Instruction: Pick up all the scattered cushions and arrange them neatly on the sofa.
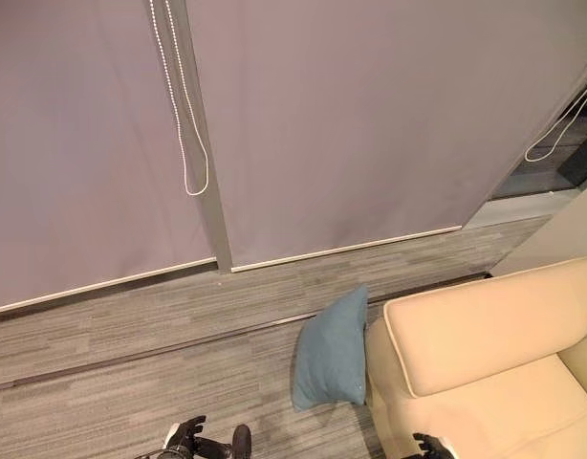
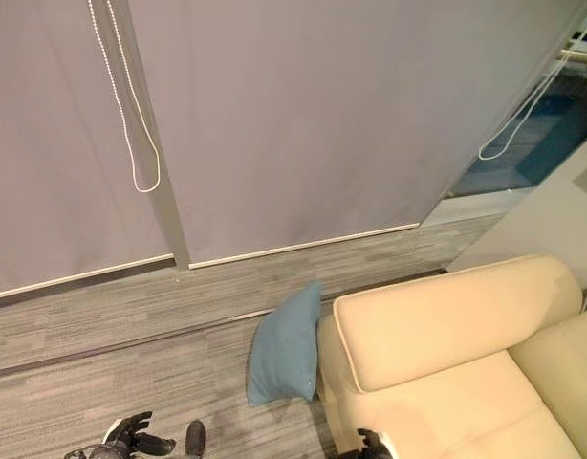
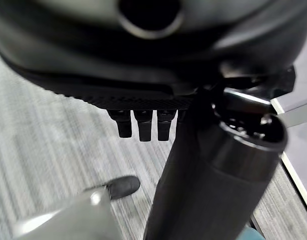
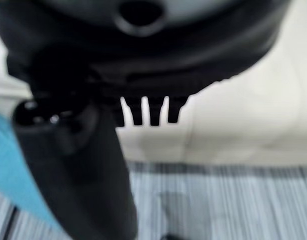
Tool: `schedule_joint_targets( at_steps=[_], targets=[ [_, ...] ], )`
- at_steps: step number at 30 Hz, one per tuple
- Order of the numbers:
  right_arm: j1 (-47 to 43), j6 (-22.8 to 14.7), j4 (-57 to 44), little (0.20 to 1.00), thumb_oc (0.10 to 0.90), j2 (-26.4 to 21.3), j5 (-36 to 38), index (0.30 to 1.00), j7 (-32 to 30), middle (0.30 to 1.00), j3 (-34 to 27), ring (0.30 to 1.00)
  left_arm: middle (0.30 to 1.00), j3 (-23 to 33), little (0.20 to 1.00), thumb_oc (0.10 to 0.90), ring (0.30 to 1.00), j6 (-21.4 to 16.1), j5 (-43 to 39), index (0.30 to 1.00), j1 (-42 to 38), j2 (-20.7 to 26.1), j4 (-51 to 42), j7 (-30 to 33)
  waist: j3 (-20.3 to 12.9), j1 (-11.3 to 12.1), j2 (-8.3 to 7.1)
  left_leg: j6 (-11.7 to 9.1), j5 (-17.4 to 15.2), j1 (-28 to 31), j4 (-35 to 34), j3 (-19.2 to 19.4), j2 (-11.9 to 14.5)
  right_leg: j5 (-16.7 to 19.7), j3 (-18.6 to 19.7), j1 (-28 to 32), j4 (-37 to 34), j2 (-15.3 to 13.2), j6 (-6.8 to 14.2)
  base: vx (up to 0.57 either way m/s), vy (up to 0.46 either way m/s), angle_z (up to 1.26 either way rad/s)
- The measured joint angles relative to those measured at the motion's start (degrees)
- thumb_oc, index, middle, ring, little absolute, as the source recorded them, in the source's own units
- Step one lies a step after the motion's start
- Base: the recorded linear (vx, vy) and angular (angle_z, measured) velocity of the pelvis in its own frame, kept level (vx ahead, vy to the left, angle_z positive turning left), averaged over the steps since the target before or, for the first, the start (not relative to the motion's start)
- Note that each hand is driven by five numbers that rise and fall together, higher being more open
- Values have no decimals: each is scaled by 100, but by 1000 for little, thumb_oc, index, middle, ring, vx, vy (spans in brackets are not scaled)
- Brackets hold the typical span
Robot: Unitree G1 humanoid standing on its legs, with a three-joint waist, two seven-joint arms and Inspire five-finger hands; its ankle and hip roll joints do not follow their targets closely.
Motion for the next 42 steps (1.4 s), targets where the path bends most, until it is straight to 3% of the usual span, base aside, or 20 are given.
schedule_joint_targets(
  at_steps=[2,5,8,11,12,13,15,17,19,20,23,26,27,28,31,35,37,38,41,42],
  targets=[
    [-63,-12,-44,900,800,42,1,900,32,900,2,900,900,2,900,800,900,2,-1,900,20,60,35,8,35,-3,67,203,-118,166,-43,130,-97,-231,28,-357,868,-135,319,49,132,-35],
    [-124,-13,-76,900,800,142,1,900,45,900,7,900,900,1,900,800,900,0,-4,900,-32,206,103,36,55,34,81,315,-196,256,-40,363,-120,-392,121,-1117,2290,-268,562,46,116,-29],
    [-304,-25,-243,900,800,236,-3,900,37,900,0,900,900,15,900,800,900,3,-6,900,28,351,134,115,171,63,66,363,-331,422,-44,716,-122,-395,-431,-1593,2421,-574,577,107,50,-59],
    [-381,-46,-266,900,800,231,-29,900,46,900,2,900,900,57,900,800,900,-5,-5,900,111,355,142,116,181,92,36,265,-618,594,-52,913,-106,-275,-992,-1726,1546,-555,459,172,0,-49],
    [-382,-31,-257,900,800,226,-29,900,49,900,2,900,900,53,900,800,900,4,-5,900,121,331,144,101,177,121,25,193,-609,621,-49,1006,-68,50,-1186,-1896,1288,-475,242,176,-55,-29],
    [-305,-17,-263,900,800,212,-27,900,48,900,-9,900,900,55,900,800,900,5,-5,900,135,310,122,101,141,32,-54,169,-592,664,-46,1046,-75,368,-1281,-1852,1219,-500,231,162,-76,-24],
    [-192,-20,-269,900,800,196,-27,900,49,900,0,900,900,49,900,800,900,8,-4,900,266,229,120,96,127,18,49,-24,-706,789,75,992,146,513,-1247,-1471,735,-157,-54,166,-140,-10],
    [-129,-12,-261,900,800,170,-24,900,51,900,0,900,900,40,900,800,900,5,0,900,266,197,118,87,142,48,91,-210,-843,761,364,981,332,511,-1245,-1277,488,33,-139,91,-100,-5],
    [-112,-14,-268,900,800,135,-22,900,50,900,0,900,900,38,900,800,900,4,7,900,235,164,115,65,129,36,73,-207,-861,649,683,881,388,590,-1278,-1084,288,70,-296,53,-93,4],
    [-146,-17,-262,900,800,70,-21,900,46,900,-6,900,900,33,900,800,900,5,100,900,116,123,123,12,122,38,11,-248,-884,343,1343,758,410,638,-1278,-963,77,51,-439,37,-53,-6],
    [-216,-20,-264,900,800,-49,-14,900,43,900,10,900,900,45,900,800,900,0,111,900,85,52,68,1,126,79,-25,-406,-942,-37,2293,568,432,740,-1107,-719,-175,88,-662,85,17,-28],
    [-299,-22,-261,900,800,-159,2,900,16,900,10,900,900,35,900,800,900,-3,110,900,60,-2,29,-6,84,207,-41,-533,-1013,-34,1677,67,352,881,-822,-521,-566,171,-737,117,46,-50],
    [-331,-26,-266,900,800,-161,2,900,7,900,11,900,900,37,900,800,900,-2,110,900,64,-1,31,-3,84,156,-40,-596,-972,-90,1597,37,375,914,-828,-436,-671,197,-742,140,74,-37],
    [-289,-19,-252,900,800,-154,2,900,-4,900,10,900,900,9,900,800,900,-4,109,900,52,-14,43,-3,86,174,-63,-716,-853,-124,939,-171,417,892,-658,-305,-803,300,-692,172,111,-36],
    [-284,-12,-231,900,800,-139,3,900,-15,900,1,900,900,-4,900,800,900,-17,12,900,-6,-33,-1,1,100,215,-61,-845,-668,-376,591,-797,383,825,-387,-278,-800,402,-608,105,98,-47],
    [-350,-15,-219,900,800,-159,34,900,-21,900,-5,900,900,-10,900,800,900,-38,-68,900,-101,-85,-49,-4,174,317,-19,-766,-569,-380,314,-1434,379,819,169,-165,-800,433,-571,120,192,-81],
    [-321,-17,-218,900,800,-216,46,900,-22,900,-30,900,900,-15,900,800,900,-21,-52,900,-90,-165,38,-10,175,262,161,-655,-471,-207,333,-1226,472,735,377,0,-800,439,-447,129,226,-77],
    [-146,-12,-217,900,800,-183,47,900,-11,900,-42,900,900,-65,900,800,900,-12,-17,900,-96,-161,122,-10,144,141,156,-467,-81,-127,333,-942,311,557,430,46,-716,257,-202,103,303,-55],
    [-92,-12,-226,900,800,-72,44,900,3,900,-75,900,900,-147,900,800,900,-3,-4,900,-106,-102,90,-20,131,175,86,-193,-109,106,117,-512,127,388,645,-271,-217,-42,-86,25,225,-65],
    [-89,-14,-238,900,800,-12,44,900,14,900,-23,900,900,-185,900,800,900,-1,-3,900,-144,-59,120,-19,145,153,89,-79,-160,140,126,-342,-16,307,580,-378,-90,-179,57,-41,301,-73]
  ],
)
